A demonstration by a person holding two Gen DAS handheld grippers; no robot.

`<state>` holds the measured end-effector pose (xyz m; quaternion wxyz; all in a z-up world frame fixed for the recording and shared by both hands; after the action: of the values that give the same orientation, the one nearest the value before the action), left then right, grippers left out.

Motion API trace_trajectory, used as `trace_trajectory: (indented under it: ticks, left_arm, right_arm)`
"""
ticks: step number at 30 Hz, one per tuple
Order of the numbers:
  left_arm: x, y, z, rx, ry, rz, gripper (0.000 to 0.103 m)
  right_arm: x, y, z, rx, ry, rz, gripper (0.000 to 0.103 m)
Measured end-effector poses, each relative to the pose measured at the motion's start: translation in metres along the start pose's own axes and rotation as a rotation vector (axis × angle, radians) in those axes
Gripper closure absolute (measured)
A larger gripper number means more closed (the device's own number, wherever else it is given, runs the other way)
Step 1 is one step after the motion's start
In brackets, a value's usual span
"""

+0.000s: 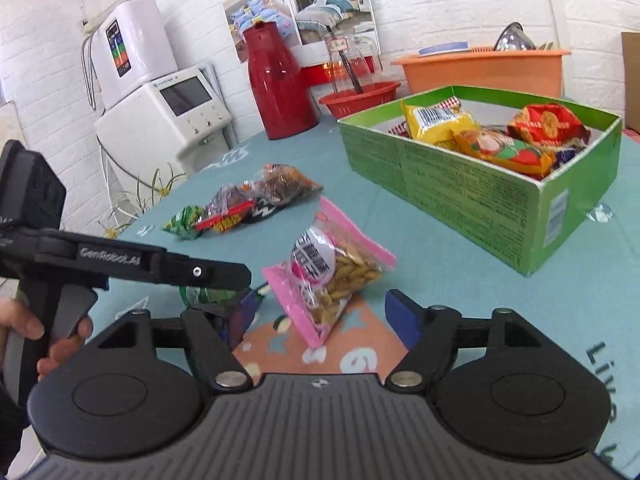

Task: Organize snacks
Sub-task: 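Grasp the pink seed packet with the right gripper and lift it, then carry the seed packet and green candy over the box and release both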

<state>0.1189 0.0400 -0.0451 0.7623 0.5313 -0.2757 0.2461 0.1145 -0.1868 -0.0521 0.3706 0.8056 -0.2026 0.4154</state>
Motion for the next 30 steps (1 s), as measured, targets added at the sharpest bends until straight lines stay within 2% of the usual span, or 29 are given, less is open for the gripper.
trace_trajectory:
  ticks: [6,10,11,12,13,16,19,23,30]
  left_arm:
    - [-0.007,0.004,-0.001,0.001,-0.028,-0.016,0.016]
    - [-0.012,0.001,-0.002,-0.004,-0.045,-0.021,0.014]
    - [-0.012,0.0,-0.002,-0.002,-0.051,-0.017,0.019]
    - [-0.012,-0.001,-0.001,0.004,-0.054,-0.015,0.025]
    - [-0.012,-0.002,-0.001,0.005,-0.059,-0.019,0.042]
    - [-0.012,-0.003,0.002,-0.021,-0.056,-0.024,0.053]
    - [-0.008,0.001,0.008,-0.038,-0.058,-0.011,0.054]
    - [0.009,0.008,0.021,-0.042,-0.076,0.034,0.054]
    - [0.065,0.011,0.047,-0.094,-0.042,0.139,0.053]
  right_arm:
    - [0.005,-0.03,0.011,-0.034,-0.057,-0.021,0.0]
    - [0.004,-0.032,0.015,-0.037,-0.048,0.006,0.001]
    - [0.004,-0.032,0.015,-0.021,-0.044,-0.003,0.014]
    - [0.004,-0.032,0.017,-0.008,-0.053,-0.005,0.032]
    - [0.003,-0.031,0.017,-0.009,-0.055,-0.002,0.034]
    - [0.001,-0.024,0.014,-0.016,-0.039,-0.003,0.036]
    - [0.002,-0.013,0.013,-0.011,-0.037,0.02,0.036]
    - [0.015,0.01,0.008,-0.013,-0.01,0.094,0.036]
    - [0.052,0.04,0.024,-0.065,-0.002,0.224,0.036]
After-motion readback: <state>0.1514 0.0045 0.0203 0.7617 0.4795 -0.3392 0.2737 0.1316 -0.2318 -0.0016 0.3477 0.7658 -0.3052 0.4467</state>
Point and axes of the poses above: each gripper's, at about its wrist camera, not at the fingertips, and y roughly against the way its jaws point, z to its right, x to its top, the point moved 2 cm from there along -y, roughly the way its jaws point, and after that the axes turned 10 degrees about x, right-handed, at the moved point
